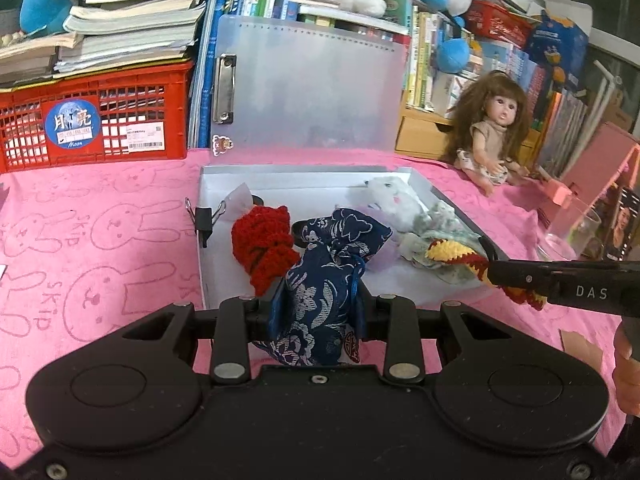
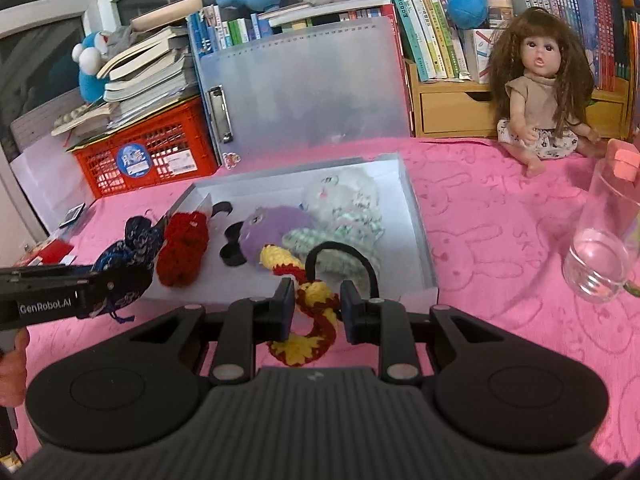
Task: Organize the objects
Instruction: 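Carry the blue pouch and yellow-red strip with hair tie into the tray with both tools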
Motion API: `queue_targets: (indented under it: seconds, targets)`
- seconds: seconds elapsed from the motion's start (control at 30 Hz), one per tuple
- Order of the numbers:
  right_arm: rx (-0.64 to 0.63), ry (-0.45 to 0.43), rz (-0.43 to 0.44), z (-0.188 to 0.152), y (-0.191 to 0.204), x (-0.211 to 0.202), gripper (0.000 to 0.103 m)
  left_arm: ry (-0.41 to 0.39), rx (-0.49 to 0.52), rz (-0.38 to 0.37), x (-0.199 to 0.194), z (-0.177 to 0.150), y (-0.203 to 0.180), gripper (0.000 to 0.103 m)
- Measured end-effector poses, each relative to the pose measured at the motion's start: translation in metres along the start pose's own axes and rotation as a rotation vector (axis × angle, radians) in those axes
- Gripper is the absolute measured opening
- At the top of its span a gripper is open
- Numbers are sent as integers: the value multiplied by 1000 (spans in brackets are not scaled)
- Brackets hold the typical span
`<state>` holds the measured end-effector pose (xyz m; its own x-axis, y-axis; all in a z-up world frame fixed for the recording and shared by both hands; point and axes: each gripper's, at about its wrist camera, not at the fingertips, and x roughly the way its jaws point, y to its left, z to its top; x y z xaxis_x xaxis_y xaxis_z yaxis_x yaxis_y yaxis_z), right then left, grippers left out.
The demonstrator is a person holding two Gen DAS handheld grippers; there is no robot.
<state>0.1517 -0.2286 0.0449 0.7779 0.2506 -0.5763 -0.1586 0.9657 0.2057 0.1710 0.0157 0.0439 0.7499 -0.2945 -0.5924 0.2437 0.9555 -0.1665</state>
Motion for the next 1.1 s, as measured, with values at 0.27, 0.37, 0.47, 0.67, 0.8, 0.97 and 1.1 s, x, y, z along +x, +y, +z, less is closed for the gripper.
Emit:
queue_targets:
  seconds: [0.27,0.37,0.47,0.67,0.8,0.97,1.1]
  targets:
    - [-5,39,-9,14,0,27,29,24,-34,16,22,7,6,31]
    - [-13,50,-8,14,1,32,29,28,-31,22,28,6,7,31]
    - [-14,65,-6,13,0,37,29,30,-27,26,33,7,6,31]
    - [1,87,2,15,-4,45,30,32,-23,32,43,10,3,31]
    - [-1,94,-2,15,-3,51,29,29,-22,36,49,11,3,31]
    - [6,106,-9,14,-4,58,29,26,-16,47,57,13,3,31]
    - [37,116,-4,13,-9,65,30,23,-16,52,63,13,4,31]
